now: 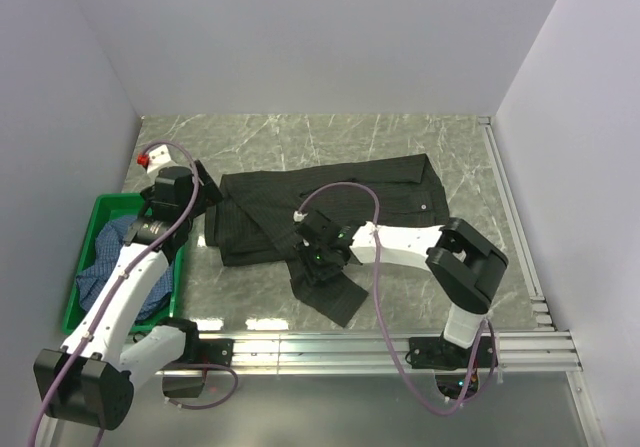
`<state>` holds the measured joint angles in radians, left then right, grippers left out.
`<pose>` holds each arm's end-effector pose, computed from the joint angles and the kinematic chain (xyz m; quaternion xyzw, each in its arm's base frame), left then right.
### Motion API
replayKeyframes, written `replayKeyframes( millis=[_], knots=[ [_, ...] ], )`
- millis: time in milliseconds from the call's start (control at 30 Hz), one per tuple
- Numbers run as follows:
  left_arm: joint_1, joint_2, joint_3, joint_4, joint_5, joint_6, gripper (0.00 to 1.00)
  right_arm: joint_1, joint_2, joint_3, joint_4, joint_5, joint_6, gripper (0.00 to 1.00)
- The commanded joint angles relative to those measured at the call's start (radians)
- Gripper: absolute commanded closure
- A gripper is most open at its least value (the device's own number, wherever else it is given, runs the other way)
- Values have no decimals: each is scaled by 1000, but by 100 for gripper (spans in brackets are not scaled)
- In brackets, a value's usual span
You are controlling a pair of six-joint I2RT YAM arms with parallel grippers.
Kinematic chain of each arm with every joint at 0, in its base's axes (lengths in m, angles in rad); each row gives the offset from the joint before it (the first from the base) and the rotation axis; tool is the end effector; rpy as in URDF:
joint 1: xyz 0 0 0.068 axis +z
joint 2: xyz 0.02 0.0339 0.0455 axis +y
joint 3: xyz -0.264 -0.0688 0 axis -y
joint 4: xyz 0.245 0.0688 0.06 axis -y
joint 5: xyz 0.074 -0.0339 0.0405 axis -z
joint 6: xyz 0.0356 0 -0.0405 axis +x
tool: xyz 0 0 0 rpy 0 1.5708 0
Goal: Fold and stack the long sleeve shirts
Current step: Fold the shirt
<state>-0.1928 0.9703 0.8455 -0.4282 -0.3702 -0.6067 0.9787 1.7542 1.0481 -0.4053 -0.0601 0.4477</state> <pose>0.2111 -0.0281 0.3041 -0.2641 0.8216 -0.0383 0.5037 0.1891 0.2850 0.1616 -0.2620 0.9374 0.1710 0.1530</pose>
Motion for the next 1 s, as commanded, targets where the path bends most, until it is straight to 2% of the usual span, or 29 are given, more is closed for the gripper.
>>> replayKeyframes(
  millis=[0,200,300,367,533,733,967],
  knots=[
    [6,-5,13,59,-47,35,1,14,18,27,-44,58,-26,48],
    [9,2,14,49,-32,38,1,78,-177,-26,-161,161,-136,46],
    [13,-4,17,49,-35,38,1,116,-272,-97,-167,97,-153,44],
    [15,-5,15,48,-36,38,1,156,-314,-102,-188,92,-150,37],
    [16,-4,10,49,-35,39,1,195,-263,-92,-300,137,-109,35],
    [18,-2,12,49,-29,41,1,277,-188,-114,-280,121,-67,34],
    [18,1,12,51,-29,42,1,308,-91,-106,-239,143,-41,35]
  ],
)
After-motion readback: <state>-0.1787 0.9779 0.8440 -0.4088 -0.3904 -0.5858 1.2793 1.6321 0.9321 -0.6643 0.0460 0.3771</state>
